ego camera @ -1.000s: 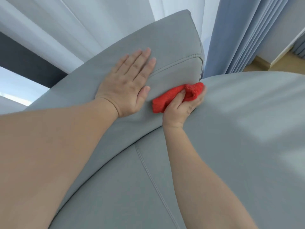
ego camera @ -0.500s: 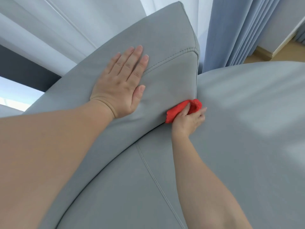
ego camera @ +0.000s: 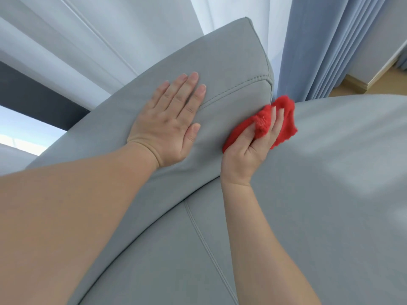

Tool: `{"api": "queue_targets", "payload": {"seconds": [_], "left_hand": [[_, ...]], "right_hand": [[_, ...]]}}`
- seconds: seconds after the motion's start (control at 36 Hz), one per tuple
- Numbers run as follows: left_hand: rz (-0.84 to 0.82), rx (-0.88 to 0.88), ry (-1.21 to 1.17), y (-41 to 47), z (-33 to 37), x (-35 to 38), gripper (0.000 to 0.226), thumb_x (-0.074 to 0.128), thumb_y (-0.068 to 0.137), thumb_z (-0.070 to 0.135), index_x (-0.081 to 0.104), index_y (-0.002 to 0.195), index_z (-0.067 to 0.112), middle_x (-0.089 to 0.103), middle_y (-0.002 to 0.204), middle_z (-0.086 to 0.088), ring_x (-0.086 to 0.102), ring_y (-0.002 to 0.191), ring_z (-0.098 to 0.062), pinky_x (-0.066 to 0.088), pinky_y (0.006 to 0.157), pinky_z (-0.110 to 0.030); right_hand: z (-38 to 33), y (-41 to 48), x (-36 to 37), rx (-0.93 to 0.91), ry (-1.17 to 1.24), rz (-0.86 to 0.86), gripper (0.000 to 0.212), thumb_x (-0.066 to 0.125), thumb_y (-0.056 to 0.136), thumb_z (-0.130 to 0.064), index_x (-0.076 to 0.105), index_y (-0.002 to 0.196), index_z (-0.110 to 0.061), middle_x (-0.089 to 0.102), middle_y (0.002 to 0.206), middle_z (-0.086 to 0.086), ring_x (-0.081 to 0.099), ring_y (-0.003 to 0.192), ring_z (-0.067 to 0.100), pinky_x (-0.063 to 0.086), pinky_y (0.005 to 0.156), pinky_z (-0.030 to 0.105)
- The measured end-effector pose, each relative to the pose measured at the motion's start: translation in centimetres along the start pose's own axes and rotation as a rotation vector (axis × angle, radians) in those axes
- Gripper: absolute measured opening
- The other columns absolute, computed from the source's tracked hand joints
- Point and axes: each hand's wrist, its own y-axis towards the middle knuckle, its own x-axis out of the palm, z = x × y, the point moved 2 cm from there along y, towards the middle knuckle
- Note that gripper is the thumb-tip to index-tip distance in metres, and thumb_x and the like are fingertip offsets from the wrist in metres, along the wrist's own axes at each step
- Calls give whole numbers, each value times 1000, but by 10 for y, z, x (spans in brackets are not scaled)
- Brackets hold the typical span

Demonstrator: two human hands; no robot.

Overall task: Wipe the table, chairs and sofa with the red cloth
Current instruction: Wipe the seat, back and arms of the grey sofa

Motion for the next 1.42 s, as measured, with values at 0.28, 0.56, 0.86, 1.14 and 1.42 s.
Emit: {"api": "queue_targets", "payload": {"seconds": [0.28,0.56,0.86,1.14,1.42], "left_hand": [[-17,-27,13,-2,1,2,61,33,94,33,27,146,3,31,151,-20,27,138,-33,14,115,-41],[93,-416,-16,-47,59,-18,56,43,90,27,42,139,-1,38,146,-22,38,134,-34,18,114,-42],[-427,-886,-310,-249,247,121,58,30,93,45,52,135,13,49,142,-6,46,130,-20,14,112,-34],[-226,-897,-329,-252,253,140,66,22,87,51,39,144,22,33,152,2,28,141,-15,7,113,-29],[-256,-861,-283,-249,251,134,88,-10,70,57,6,152,31,-1,159,11,-4,145,-6,-7,115,-26]], "right_hand": [[-20,61,-33,-652,-197,-427,54,59,90,-6,37,128,25,23,137,46,22,142,31,23,116,42],[-17,82,-34,-1090,-407,-696,55,64,90,-12,40,140,-14,33,146,31,25,134,57,23,114,55],[7,75,-23,-1579,-415,-743,48,64,90,-26,52,136,-18,39,148,19,28,133,55,21,109,65],[117,25,-47,-1731,-674,-956,58,76,72,-13,61,128,-20,45,145,15,29,133,47,23,108,62],[135,19,-55,-1962,-965,-978,53,34,82,-20,64,125,-25,46,146,10,35,133,41,20,113,52]]}}
